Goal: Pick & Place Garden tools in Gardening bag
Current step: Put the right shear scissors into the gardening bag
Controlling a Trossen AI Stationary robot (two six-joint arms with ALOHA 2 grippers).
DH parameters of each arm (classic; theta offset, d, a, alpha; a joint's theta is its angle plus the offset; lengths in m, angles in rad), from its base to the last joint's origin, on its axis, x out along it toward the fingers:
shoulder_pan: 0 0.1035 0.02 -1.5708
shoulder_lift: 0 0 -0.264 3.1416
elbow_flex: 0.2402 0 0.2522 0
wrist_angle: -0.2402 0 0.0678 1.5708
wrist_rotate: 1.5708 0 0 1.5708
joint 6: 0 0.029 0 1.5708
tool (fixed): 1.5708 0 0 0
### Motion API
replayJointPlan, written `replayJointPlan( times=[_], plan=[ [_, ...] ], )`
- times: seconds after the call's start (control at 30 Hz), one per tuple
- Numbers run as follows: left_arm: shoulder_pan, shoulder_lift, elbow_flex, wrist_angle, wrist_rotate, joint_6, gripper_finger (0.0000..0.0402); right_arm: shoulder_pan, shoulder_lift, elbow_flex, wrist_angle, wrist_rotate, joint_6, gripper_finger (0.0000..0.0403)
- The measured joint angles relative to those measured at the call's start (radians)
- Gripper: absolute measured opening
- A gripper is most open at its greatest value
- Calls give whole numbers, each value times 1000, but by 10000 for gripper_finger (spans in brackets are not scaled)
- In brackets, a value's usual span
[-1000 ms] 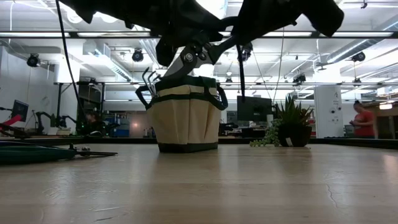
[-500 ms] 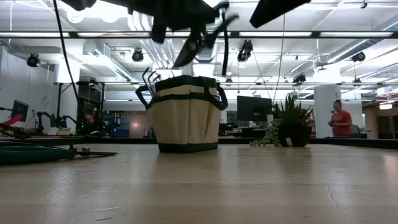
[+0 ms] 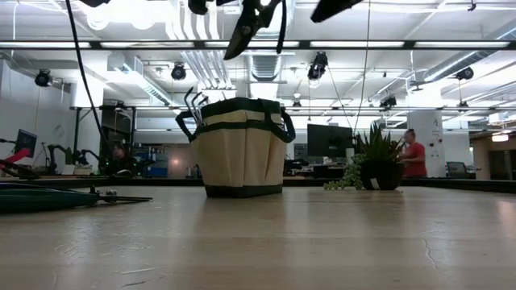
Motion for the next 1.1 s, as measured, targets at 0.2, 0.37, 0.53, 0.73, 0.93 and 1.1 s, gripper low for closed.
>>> replayJointPlan(
  times=[0.2,0.37,0.53,0.73,0.93,1.1],
  plan=[
    [-6,15,0,36,-66,122,72,-7,-9,-1,203,-1,-155,110],
    [-24,16,0,109,-82,234,71,-21,-11,-4,300,-1,-227,135],
    [-38,15,0,149,-91,308,66,-47,-12,-6,355,15,-286,164],
    [-41,16,0,154,-92,401,64,-53,-36,-6,461,0,-383,172],
    [-41,16,0,160,-80,409,64,-56,-84,-7,482,-49,-399,165],
    [-41,16,0,165,-39,405,64,-57,-91,-10,537,-153,-434,165]
  ],
)
